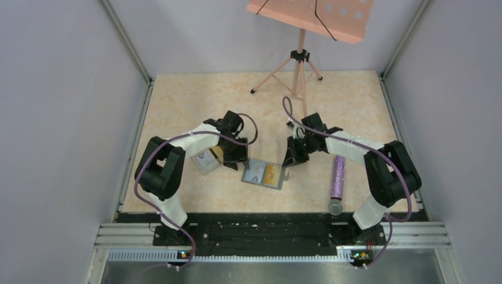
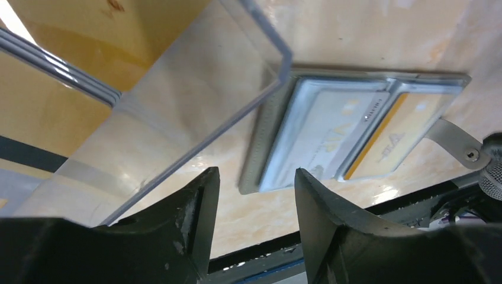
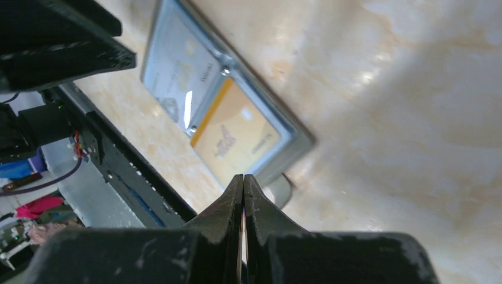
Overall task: Put the credit cards into the card holder
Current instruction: Turn over the card slot in the card holder.
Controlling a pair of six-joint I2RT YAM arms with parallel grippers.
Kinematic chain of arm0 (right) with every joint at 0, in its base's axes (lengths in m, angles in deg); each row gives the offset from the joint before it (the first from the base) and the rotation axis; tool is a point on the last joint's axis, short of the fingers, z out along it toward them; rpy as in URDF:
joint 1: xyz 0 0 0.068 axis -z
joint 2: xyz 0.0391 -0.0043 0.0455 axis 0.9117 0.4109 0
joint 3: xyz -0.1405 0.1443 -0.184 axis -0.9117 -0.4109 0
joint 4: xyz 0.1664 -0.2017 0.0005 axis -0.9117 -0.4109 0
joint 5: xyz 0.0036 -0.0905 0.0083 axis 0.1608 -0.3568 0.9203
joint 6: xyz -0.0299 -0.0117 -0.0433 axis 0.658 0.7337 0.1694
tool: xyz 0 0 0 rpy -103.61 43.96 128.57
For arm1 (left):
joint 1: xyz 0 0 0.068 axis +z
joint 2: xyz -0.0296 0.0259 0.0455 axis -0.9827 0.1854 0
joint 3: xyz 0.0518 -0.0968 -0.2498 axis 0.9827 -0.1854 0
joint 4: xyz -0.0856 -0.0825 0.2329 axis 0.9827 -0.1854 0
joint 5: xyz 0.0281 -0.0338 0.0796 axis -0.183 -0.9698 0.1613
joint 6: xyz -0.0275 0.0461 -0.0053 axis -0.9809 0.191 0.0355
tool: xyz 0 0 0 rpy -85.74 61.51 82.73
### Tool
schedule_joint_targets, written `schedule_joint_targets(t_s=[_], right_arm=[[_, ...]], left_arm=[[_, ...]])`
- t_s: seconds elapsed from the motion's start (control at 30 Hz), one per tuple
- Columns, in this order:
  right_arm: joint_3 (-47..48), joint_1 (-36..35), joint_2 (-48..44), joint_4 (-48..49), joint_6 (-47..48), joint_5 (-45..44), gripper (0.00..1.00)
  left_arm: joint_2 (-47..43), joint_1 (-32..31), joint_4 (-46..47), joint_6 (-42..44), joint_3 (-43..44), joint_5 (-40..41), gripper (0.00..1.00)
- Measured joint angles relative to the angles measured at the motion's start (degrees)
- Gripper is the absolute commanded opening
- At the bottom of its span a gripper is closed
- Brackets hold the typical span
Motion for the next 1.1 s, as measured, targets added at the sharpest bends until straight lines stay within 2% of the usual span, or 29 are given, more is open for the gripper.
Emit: schedule_joint_targets(t_s=[0.27, 0.47, 0.73, 0.93, 1.1], right_arm=[[3.5, -5.2, 3.4, 3.3, -0.2, 2.1, 0.0], [5.8, -7.1, 8.9, 5.0, -0.3, 4.2, 0.0], [9.2, -8.6, 13.8, 8.1, -1.2, 7.4, 0.0], [10.3, -9.7, 16.7, 7.3, -1.0, 6.1, 0.0], [11.3, -9.9, 18.0, 5.8, -1.1, 6.4, 0.0]], left_arm=[[1.7, 5.2, 0.6, 2.0, 1.5, 1.7, 0.55], [4.3, 6.4, 1.8, 3.0, 5.0, -0.4, 0.55], [2.7, 3.0, 6.8, -0.7, -0.5, -5.9, 0.55], [2.7, -0.3, 8.4, -2.6, -0.9, -6.5, 0.55], [2.7, -0.5, 8.3, -2.7, -0.9, -6.2, 0.54]])
